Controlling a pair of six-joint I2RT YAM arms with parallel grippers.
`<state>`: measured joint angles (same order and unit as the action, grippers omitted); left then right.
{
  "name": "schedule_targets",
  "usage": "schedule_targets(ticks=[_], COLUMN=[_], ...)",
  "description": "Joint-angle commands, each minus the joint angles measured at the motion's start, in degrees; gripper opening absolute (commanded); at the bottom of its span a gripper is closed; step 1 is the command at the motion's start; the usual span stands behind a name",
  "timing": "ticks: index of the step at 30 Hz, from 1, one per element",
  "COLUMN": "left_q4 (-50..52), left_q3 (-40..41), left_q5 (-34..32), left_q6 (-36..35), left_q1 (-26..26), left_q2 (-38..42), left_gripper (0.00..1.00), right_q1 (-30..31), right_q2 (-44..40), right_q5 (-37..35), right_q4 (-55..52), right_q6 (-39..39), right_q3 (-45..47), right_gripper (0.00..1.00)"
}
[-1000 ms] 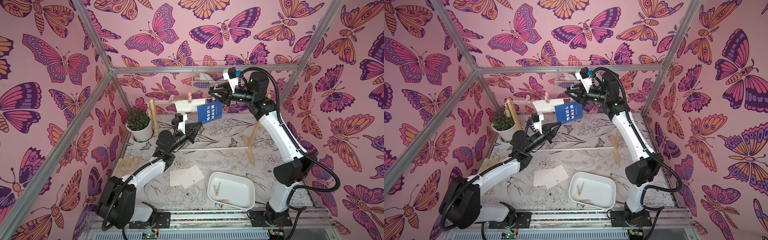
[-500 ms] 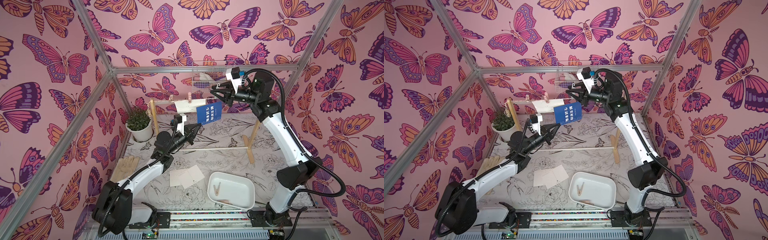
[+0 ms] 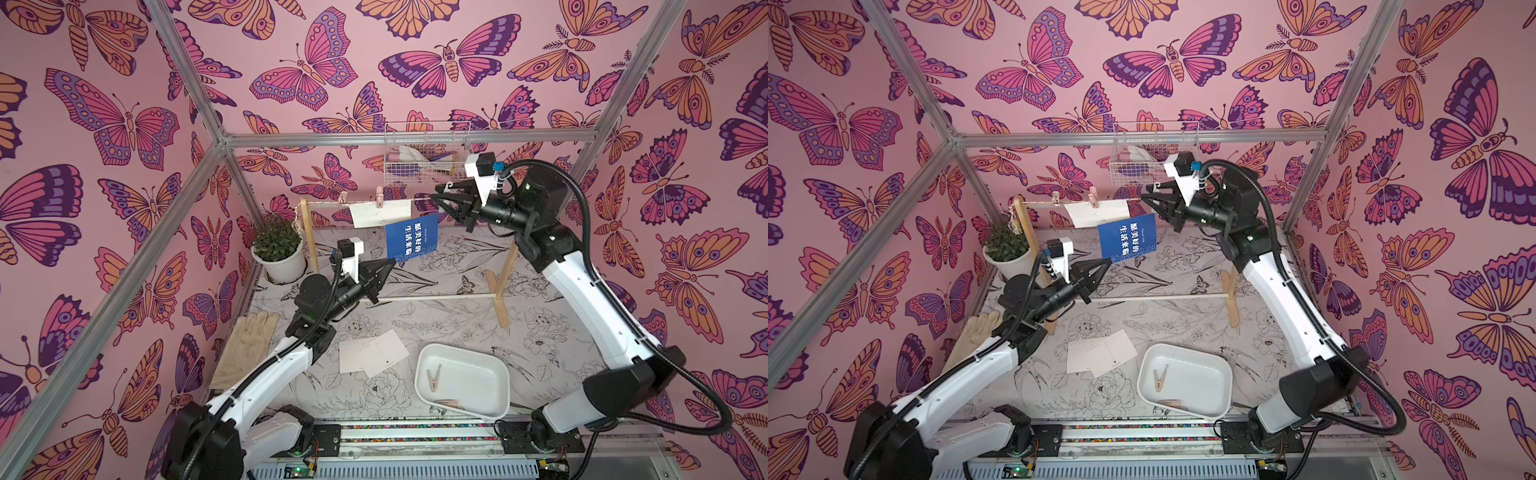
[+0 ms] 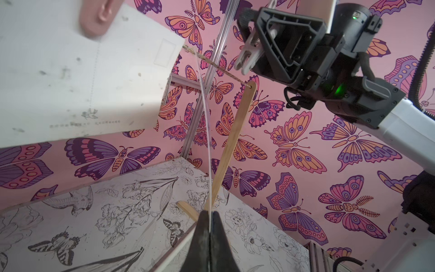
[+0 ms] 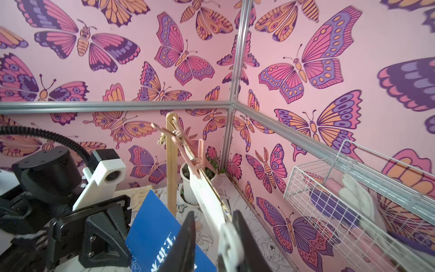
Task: Remove the postcards from the strings
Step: Remove the clamp from the clothesline, then place the clamp in the storage box, then place the postcard on the postcard.
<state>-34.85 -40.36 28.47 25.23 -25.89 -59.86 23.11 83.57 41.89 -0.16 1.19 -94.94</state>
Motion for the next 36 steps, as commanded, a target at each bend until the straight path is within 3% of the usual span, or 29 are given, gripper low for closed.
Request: schedule_targets(ticks=[1,5,9,12,17,21,27,36], left_q4=[15.32,39.17,65.7,75.27,81.1,85.02,87.04,85.9], left_q3=[1.66,-0.05,-6.16,-7.24,-2.16,1.66,2.93,3.15], left_q5=[-1.23,-1.5,1.5,3.02,3.06,3.48,-2.68,-8.34], left_q6=[3.37,6.26,4.43,4.79,12.28,15.29,14.89,16.98], left_q1=[-0.21,-0.21,-0.21,-0.21,-0.19,-0.21,-0.17,-0.04], left_q2=[7.32,15.58,16.76,17.91,21.54,22.67,20.99,20.39], left_gripper=[0.0,0.0,0.0,0.0,0.0,0.0,0.0,0.0], right_q1=[1.05,2.81,5.77,8.43,12.41,18.95,25.79,26.9], right_q2=[-8.76,-16.86,-23.5,-27.94,-32.46,-33.65,-31.81,-30.13], right_q5=[-8.5,-12.75,-13.32,-15.69,-17.41,-22.83,-26.47,-29.27], right_q4=[7.69,7.02,0.29,-7.75,-21.76,-27.9,-29.72,-27.46], right_q6=[-5.86,-9.85,-10.72,-10.63,-13.32,-15.77,-17.72,-18.18], right_q3=[8.51,19.04,26.09,30.31,35.72,41.87,49.35,54.98], right_gripper=[0.05,0.05,0.06,0.07,0.06,0.05,0.03,0.05])
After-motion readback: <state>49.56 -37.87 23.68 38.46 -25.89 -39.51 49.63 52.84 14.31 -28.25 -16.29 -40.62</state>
